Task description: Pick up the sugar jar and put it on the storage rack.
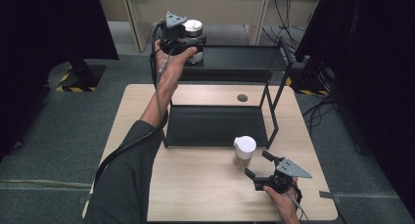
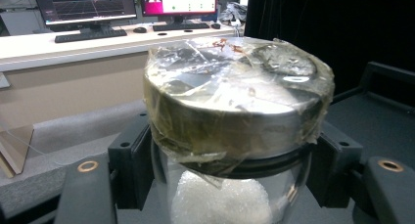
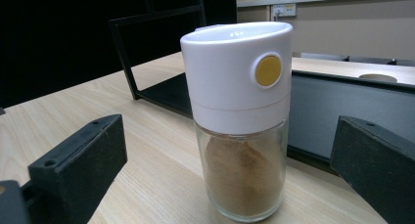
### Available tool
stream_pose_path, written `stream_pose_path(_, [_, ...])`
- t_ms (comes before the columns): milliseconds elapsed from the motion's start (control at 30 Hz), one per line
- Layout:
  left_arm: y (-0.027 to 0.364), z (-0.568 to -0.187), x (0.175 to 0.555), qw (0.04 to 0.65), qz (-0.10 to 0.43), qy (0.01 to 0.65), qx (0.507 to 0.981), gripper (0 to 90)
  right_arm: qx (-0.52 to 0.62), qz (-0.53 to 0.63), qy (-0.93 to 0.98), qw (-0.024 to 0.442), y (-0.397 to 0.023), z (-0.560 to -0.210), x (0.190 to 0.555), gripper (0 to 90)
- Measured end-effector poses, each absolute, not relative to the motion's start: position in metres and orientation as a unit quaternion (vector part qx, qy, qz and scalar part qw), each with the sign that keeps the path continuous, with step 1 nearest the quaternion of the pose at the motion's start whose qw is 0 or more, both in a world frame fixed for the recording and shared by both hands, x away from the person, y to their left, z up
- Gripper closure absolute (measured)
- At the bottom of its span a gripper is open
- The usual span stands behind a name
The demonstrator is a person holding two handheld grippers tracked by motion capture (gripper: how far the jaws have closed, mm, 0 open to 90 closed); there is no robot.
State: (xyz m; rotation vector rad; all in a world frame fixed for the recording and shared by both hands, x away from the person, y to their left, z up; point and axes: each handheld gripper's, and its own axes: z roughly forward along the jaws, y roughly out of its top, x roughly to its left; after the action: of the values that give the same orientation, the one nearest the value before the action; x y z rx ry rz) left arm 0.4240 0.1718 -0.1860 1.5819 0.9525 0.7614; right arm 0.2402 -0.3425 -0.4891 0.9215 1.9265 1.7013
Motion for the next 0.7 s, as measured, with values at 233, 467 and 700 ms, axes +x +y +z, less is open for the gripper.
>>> stream_pose_path(233, [0.1713, -0.1917, 0.4232, 0.546, 0.327, 0.4, 0.66, 31.0, 0.33, 0.61, 0.692, 0.203, -0.3418, -0.4893, 0.2404, 0.6])
stream_pose_path(467, [0.171, -0.1958, 0.421, 0.558, 0.332, 0.407, 0.642, 17.0, 0.33, 0.609, 0.691, 0.203, -0.3416, -0.4894, 0.2403, 0.6])
stream_pose_path(700, [0.1692, -0.1945, 0.4166, 0.56, 0.325, 0.423, 0.634, 1.7, 0.33, 0.61, 0.691, 0.203, -0.3413, -0.4892, 0.2398, 0.6])
